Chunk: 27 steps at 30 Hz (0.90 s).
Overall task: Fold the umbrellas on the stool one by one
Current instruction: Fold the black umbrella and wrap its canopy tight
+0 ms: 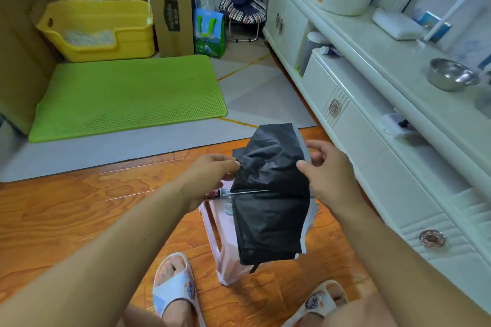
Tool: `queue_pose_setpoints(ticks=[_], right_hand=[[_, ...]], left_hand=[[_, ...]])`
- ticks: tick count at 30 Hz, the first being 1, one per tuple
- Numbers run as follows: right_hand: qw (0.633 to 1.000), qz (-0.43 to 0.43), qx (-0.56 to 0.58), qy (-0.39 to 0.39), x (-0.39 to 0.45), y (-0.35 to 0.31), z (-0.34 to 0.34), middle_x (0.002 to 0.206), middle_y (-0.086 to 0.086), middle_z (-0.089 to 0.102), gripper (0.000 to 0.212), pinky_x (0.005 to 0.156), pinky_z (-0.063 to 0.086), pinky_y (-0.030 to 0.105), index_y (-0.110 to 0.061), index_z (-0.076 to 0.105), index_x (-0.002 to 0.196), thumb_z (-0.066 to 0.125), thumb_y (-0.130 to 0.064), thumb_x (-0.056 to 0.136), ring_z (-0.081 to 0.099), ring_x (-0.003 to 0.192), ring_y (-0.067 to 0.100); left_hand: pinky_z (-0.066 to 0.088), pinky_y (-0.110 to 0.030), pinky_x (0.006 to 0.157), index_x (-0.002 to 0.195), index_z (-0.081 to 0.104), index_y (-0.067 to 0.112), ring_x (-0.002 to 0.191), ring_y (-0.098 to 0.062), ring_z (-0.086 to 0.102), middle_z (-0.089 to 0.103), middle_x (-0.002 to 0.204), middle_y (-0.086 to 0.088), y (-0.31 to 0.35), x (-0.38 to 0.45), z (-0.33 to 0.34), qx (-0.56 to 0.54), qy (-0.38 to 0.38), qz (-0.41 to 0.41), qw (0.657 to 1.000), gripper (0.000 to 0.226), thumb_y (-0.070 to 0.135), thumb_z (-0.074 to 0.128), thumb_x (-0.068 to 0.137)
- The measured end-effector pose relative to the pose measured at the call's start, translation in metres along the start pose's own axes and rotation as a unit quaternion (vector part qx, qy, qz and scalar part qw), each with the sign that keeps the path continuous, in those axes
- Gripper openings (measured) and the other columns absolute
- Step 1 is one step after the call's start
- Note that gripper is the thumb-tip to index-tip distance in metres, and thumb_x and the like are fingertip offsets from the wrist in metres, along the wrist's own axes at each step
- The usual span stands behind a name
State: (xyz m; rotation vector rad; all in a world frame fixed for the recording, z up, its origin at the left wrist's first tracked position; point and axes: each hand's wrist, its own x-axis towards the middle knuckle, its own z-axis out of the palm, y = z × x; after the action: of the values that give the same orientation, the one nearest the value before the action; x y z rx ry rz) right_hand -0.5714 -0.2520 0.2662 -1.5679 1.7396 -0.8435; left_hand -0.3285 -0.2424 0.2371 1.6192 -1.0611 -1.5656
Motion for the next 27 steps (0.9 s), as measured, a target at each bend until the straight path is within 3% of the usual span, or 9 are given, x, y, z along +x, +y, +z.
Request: queue_pose_setpoints(ticks=[5, 8, 11, 14, 17, 19, 21, 24, 27], right_hand=[[1.000, -0.012, -0.025, -0.004, -0.010, 0.001, -0.001, 0.099, -0.014, 0.064, 0.026, 0.084, 0.056, 0.031, -0.023, 0.066, 0.118, 0.073, -0.022, 0.092, 0.064, 0.096, 0.009], [1.000, -0.009, -0.018, -0.017, -0.014, 0.000, -0.004, 0.081, -0.013, 0.063, 0.006, 0.074, 0.051, 0.028, -0.025, 0.069, 0.089, 0.073, -0.027, 0.092, 0.062, 0.080, 0.008], [1.000, -0.026, 0.002, -0.001, -0.014, -0.008, -0.003, 0.061, -0.004, 0.057, 0.033, 0.064, 0.050, 0.038, -0.019, 0.063, 0.065, 0.069, -0.033, 0.094, 0.057, 0.063, 0.018], [0.997, -0.019, 0.066, 0.019, -0.009, -0.019, -0.005, 0.073, 0.001, 0.069, 0.029, 0.076, 0.056, 0.043, -0.015, 0.072, 0.075, 0.067, -0.035, 0.096, 0.066, 0.077, 0.021], [0.991, 0.008, 0.133, 0.005, -0.007, -0.022, -0.007, 0.089, 0.015, 0.071, 0.026, 0.083, 0.056, 0.042, -0.013, 0.074, 0.084, 0.066, -0.034, 0.097, 0.067, 0.084, 0.026], [0.990, 0.007, 0.138, 0.019, -0.005, -0.024, -0.010, 0.088, 0.012, 0.073, 0.026, 0.086, 0.056, 0.043, -0.013, 0.075, 0.085, 0.067, -0.034, 0.097, 0.069, 0.090, 0.031], [0.990, 0.011, 0.135, 0.030, -0.001, -0.025, -0.014, 0.085, 0.003, 0.074, 0.023, 0.084, 0.057, 0.038, -0.015, 0.075, 0.084, 0.066, -0.033, 0.097, 0.069, 0.090, 0.025], [0.991, 0.031, 0.130, 0.023, 0.002, -0.026, -0.017, 0.086, 0.004, 0.072, 0.023, 0.082, 0.056, 0.035, -0.016, 0.074, 0.086, 0.064, -0.033, 0.099, 0.067, 0.090, 0.022], [0.992, 0.024, 0.126, 0.020, 0.001, -0.027, -0.017, 0.084, 0.004, 0.070, 0.025, 0.077, 0.053, 0.030, -0.016, 0.072, 0.085, 0.063, -0.033, 0.100, 0.064, 0.086, 0.018]], left_hand=[[0.042, -0.028, 0.062, 0.099, 0.067, 0.013, 0.072, -0.015, 0.066, 0.071, 0.090, -0.005, -0.002, -0.008, 0.016, -0.071, 0.043, -0.067, 0.994, 0.009, 0.019, 0.060, 0.098], [0.045, -0.032, 0.073, 0.102, 0.073, 0.012, 0.086, -0.015, 0.067, 0.074, 0.094, 0.000, -0.003, -0.010, 0.019, -0.079, 0.027, -0.059, 0.995, 0.021, 0.029, 0.061, 0.098], [0.042, -0.033, 0.077, 0.092, 0.068, 0.013, 0.093, -0.015, 0.066, 0.075, 0.096, -0.001, 0.000, -0.012, 0.022, -0.087, 0.045, -0.017, 0.995, 0.014, 0.026, 0.067, 0.096], [0.044, -0.029, 0.074, 0.083, 0.062, 0.016, 0.084, -0.016, 0.062, 0.070, 0.089, -0.004, 0.001, -0.015, 0.027, -0.098, 0.078, 0.019, 0.992, 0.015, 0.019, 0.070, 0.095], [0.049, -0.024, 0.068, 0.097, 0.061, 0.012, 0.076, -0.013, 0.064, 0.070, 0.092, -0.007, 0.002, -0.017, 0.031, -0.138, 0.086, 0.046, 0.986, 0.013, 0.013, 0.073, 0.092], [0.043, -0.015, 0.053, 0.104, 0.060, 0.010, 0.062, -0.006, 0.060, 0.065, 0.086, -0.007, 0.004, -0.020, 0.031, -0.110, 0.103, 0.073, 0.986, 0.017, 0.007, 0.072, 0.092], [0.039, -0.013, 0.046, 0.110, 0.061, 0.012, 0.053, -0.003, 0.055, 0.062, 0.077, -0.005, 0.005, -0.023, 0.030, -0.088, 0.106, 0.113, 0.984, 0.022, 0.001, 0.069, 0.093], [0.045, -0.015, 0.057, 0.121, 0.063, 0.024, 0.062, -0.009, 0.056, 0.060, 0.071, -0.006, 0.004, -0.023, 0.026, -0.057, 0.088, 0.166, 0.981, 0.038, -0.002, 0.065, 0.094], [0.043, -0.016, 0.062, 0.112, 0.070, 0.035, 0.074, -0.016, 0.059, 0.060, 0.074, -0.010, 0.001, -0.023, 0.022, 0.016, 0.076, 0.191, 0.979, 0.033, 0.007, 0.058, 0.100]])
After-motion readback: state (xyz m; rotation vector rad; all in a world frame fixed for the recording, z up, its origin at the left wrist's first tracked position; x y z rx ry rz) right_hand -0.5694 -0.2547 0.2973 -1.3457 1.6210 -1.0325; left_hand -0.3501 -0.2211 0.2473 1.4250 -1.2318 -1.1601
